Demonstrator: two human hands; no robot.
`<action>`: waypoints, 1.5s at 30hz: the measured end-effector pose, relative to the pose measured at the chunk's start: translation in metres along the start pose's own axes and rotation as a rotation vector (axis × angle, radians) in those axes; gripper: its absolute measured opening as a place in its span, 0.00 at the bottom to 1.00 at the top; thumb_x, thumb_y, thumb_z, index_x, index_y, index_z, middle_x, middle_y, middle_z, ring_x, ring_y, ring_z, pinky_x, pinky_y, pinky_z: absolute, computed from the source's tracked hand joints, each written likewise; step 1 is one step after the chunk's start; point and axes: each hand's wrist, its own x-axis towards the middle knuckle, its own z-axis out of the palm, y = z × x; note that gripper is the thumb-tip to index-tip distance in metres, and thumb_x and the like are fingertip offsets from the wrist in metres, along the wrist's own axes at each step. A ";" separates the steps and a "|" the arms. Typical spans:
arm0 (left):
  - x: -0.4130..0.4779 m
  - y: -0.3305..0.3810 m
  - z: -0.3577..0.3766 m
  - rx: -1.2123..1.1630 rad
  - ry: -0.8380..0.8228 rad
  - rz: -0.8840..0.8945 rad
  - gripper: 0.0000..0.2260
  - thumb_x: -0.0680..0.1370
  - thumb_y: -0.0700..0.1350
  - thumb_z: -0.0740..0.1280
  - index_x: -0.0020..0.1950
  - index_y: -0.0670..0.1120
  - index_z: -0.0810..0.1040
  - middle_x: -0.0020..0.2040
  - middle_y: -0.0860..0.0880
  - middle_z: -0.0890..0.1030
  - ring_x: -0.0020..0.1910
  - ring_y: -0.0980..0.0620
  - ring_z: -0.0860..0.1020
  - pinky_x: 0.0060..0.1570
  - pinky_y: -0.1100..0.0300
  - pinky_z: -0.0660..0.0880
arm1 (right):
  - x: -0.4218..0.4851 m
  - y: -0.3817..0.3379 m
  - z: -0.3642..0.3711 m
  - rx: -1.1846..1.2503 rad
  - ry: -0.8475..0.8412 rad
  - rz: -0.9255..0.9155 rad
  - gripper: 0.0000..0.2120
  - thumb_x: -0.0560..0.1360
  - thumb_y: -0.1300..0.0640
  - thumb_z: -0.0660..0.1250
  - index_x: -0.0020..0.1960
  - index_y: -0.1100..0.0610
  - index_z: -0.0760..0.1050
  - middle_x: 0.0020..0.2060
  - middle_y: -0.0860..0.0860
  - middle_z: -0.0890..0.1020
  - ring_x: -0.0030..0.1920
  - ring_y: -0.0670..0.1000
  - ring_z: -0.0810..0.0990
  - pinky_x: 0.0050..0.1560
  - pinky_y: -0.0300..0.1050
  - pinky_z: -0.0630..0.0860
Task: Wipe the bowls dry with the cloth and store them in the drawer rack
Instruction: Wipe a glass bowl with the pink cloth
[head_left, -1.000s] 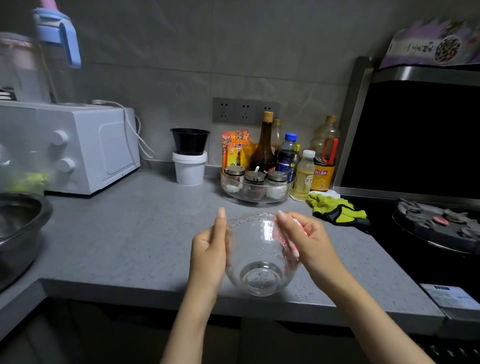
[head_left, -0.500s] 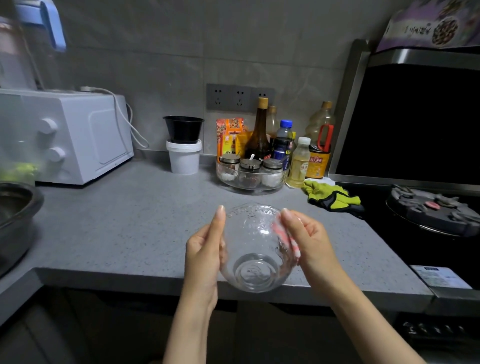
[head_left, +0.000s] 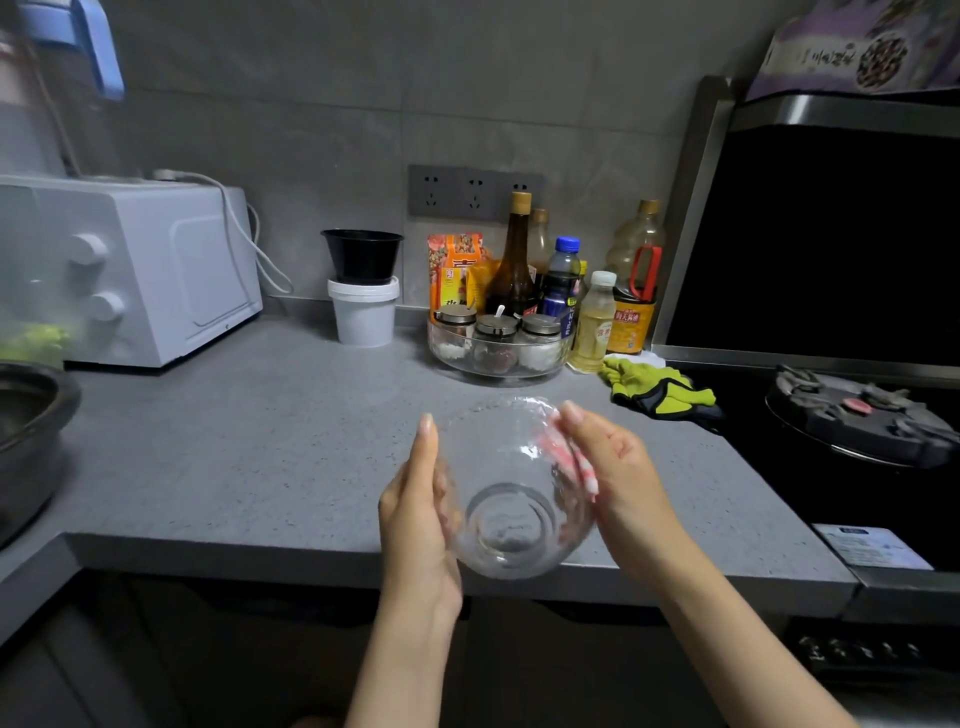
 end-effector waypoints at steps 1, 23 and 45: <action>-0.001 0.000 -0.002 0.033 -0.003 0.000 0.24 0.66 0.67 0.71 0.39 0.46 0.75 0.41 0.43 0.74 0.42 0.46 0.70 0.44 0.49 0.67 | 0.000 0.003 -0.001 -0.012 -0.010 0.011 0.20 0.69 0.40 0.66 0.34 0.57 0.77 0.30 0.53 0.79 0.31 0.54 0.77 0.38 0.44 0.75; 0.004 0.025 0.008 0.529 -0.374 0.140 0.21 0.70 0.62 0.64 0.28 0.47 0.71 0.22 0.50 0.65 0.21 0.55 0.64 0.25 0.66 0.64 | 0.006 -0.022 -0.013 -0.239 -0.235 0.049 0.19 0.74 0.44 0.62 0.35 0.58 0.77 0.27 0.54 0.78 0.27 0.49 0.75 0.35 0.39 0.73; 0.002 0.008 0.007 0.261 -0.371 0.033 0.19 0.71 0.57 0.66 0.24 0.50 0.67 0.20 0.52 0.63 0.17 0.57 0.60 0.19 0.68 0.58 | 0.011 -0.029 -0.014 -0.116 -0.172 0.158 0.19 0.74 0.48 0.62 0.27 0.53 0.76 0.23 0.47 0.76 0.21 0.45 0.72 0.29 0.34 0.72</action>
